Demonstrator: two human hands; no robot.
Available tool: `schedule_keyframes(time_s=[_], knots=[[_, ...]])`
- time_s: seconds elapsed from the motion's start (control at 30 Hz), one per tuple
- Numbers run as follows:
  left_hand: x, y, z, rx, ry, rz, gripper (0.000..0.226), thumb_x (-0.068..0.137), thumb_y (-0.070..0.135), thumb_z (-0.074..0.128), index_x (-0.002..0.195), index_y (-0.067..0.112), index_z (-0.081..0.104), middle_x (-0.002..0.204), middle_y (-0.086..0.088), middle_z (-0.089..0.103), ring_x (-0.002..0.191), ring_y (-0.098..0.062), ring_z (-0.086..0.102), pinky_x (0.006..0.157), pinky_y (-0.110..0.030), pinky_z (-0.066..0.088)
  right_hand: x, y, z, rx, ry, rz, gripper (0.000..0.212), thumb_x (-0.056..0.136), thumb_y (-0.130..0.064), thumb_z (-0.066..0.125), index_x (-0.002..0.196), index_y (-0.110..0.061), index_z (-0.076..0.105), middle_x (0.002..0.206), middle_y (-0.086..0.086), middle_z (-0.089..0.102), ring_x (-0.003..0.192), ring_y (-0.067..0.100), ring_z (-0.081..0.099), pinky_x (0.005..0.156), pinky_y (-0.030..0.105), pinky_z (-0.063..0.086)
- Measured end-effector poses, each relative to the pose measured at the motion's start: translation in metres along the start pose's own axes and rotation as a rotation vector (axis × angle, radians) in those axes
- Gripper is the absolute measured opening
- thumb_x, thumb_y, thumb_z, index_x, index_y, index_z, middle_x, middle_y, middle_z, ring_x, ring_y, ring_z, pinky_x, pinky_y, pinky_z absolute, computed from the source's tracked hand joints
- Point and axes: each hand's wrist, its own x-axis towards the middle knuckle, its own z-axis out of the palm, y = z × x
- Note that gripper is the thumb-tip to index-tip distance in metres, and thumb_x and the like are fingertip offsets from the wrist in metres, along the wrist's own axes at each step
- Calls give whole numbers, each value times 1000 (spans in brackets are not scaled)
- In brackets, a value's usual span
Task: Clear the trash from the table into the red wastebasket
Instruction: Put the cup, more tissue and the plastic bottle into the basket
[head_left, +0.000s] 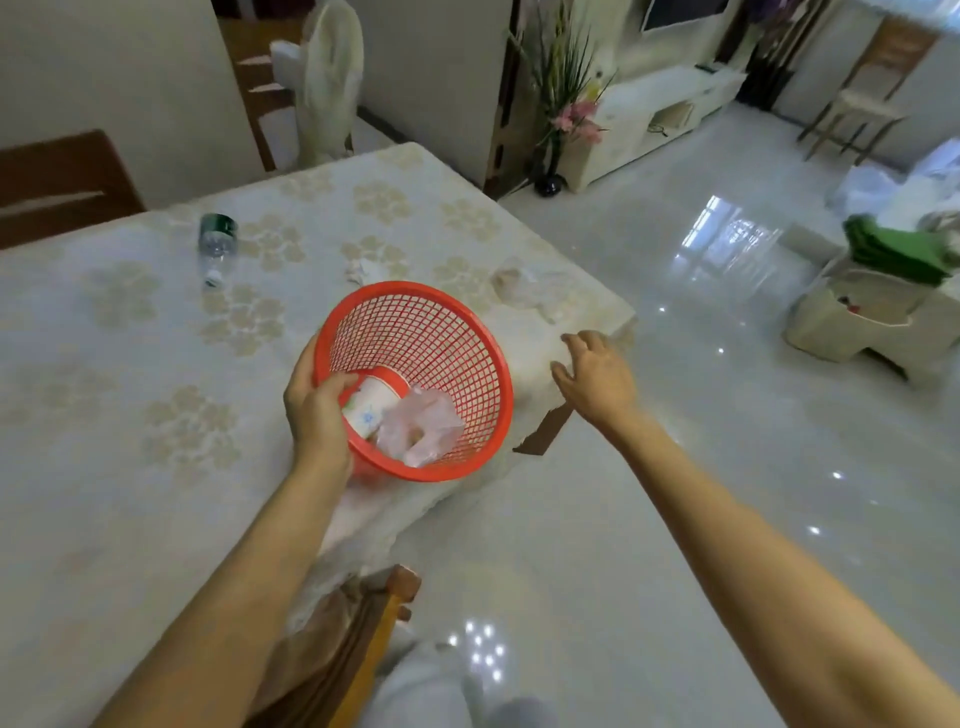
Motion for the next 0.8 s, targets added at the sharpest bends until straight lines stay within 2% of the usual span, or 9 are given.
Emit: schedule_keyframes(time_s=[0.07, 0.13, 0.33, 0.4, 0.47, 0.57, 0.67, 0.73, 0.8], knots=[[13, -7, 19, 6, 34, 13, 61, 76, -16, 44, 129, 11, 57, 110, -2, 66, 81, -3, 67, 63, -14, 52, 43, 7, 14, -26, -48, -32, 52, 92, -34, 53, 136, -8, 43, 137, 19, 49, 132, 36, 39, 107, 45, 37], [24, -15, 35, 39, 52, 42, 60, 78, -15, 44, 129, 13, 57, 110, 2, 66, 82, -2, 68, 62, -13, 52, 83, 13, 31, -60, -95, -56, 56, 91, -37, 53, 139, -10, 39, 143, 18, 43, 136, 35, 34, 108, 46, 34], [59, -39, 76, 157, 193, 84, 59, 77, -11, 51, 131, 12, 57, 125, -6, 65, 103, -17, 64, 79, -16, 54, 200, 37, 83, -132, -201, -139, 68, 89, -42, 57, 144, -15, 29, 152, 16, 30, 142, 35, 24, 111, 48, 30], [68, -43, 94, 164, 275, 82, 57, 77, -11, 53, 127, 15, 59, 118, 1, 66, 94, -7, 65, 74, -11, 52, 236, 45, 98, -151, -236, -171, 71, 87, -42, 59, 144, -15, 27, 153, 16, 29, 143, 35, 23, 111, 48, 31], [77, -46, 113, 128, 344, 90, 57, 76, -12, 52, 122, 21, 61, 108, 10, 67, 87, 3, 65, 74, -14, 51, 268, 52, 113, -149, -270, -208, 74, 85, -40, 63, 144, -15, 27, 152, 17, 29, 142, 35, 24, 110, 47, 32], [90, -50, 135, 106, 443, 76, 57, 73, -11, 51, 113, 28, 65, 104, 15, 69, 96, -5, 65, 81, -22, 50, 306, 61, 130, -140, -308, -255, 77, 81, -38, 67, 143, -12, 29, 147, 18, 34, 136, 37, 32, 105, 47, 35], [101, -52, 152, 94, 510, 81, 58, 71, -10, 53, 110, 30, 68, 98, 18, 74, 95, -5, 66, 84, -27, 50, 331, 69, 138, -135, -315, -310, 66, 83, -33, 65, 139, -12, 35, 132, 18, 49, 121, 38, 48, 95, 45, 42], [105, -53, 164, 71, 547, 81, 58, 72, -14, 51, 116, 21, 64, 93, 20, 75, 89, -1, 68, 80, -24, 52, 344, 73, 140, -87, -308, -348, 51, 85, -26, 61, 131, -12, 44, 121, 19, 57, 109, 38, 56, 85, 43, 46], [109, -54, 173, 58, 574, 95, 57, 73, -16, 50, 118, 16, 63, 93, 18, 75, 89, -3, 68, 81, -25, 53, 352, 76, 138, 5, -276, -351, 39, 85, -19, 57, 123, -12, 52, 113, 18, 62, 102, 37, 61, 77, 41, 49]])
